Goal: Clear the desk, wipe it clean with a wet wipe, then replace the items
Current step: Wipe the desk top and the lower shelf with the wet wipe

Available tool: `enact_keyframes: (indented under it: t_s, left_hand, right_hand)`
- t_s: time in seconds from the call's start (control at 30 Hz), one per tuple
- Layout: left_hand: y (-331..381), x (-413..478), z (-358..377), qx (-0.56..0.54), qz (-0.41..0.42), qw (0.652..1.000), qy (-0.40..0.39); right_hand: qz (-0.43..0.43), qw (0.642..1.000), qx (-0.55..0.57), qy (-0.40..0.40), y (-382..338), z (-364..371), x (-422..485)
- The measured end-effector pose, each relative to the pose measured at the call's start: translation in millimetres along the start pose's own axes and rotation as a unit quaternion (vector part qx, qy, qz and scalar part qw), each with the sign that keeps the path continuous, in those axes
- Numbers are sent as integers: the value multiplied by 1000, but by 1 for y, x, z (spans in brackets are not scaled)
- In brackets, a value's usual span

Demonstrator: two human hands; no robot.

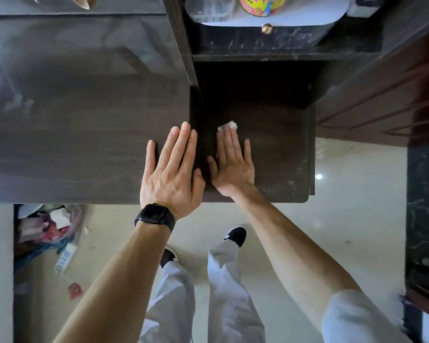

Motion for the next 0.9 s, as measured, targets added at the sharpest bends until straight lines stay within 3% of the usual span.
enact_keyframes:
  t_s: [0.13, 0.23, 0.37, 0.63, 0.8, 0.9]
  left_hand:
    - [0, 0, 0, 3, -3, 1000, -7]
    - [0, 0, -1, -4, -6, 1000, -6]
    - [1, 1, -3, -2, -3, 1000, -10]
    - [2, 0, -1, 1, -7, 1000, 3]
    - [2, -2, -1, -6, -9, 1000, -7]
    - [3, -2, -2, -10, -7, 1000, 2]
  right_hand:
    - [215, 972, 92, 40, 63, -1, -22]
    - [280, 951, 122, 55, 78, 15, -91]
    - [229, 968, 103, -1, 65, 31, -135]
    - [162, 985, 49, 40, 153, -35, -5]
    - [152, 987, 32, 42, 132, 15, -116]
    - [62, 998, 17, 14, 109, 41, -176]
Point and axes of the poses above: each hand's wrist, its own x-axis towards the middle knuckle, its own z-axis out of the palm, y = z × x, the point moved 1 cm from there along x, towards the middle knuckle, and after that the axes turned 4 degrees about -y, right-handed, at the moved point
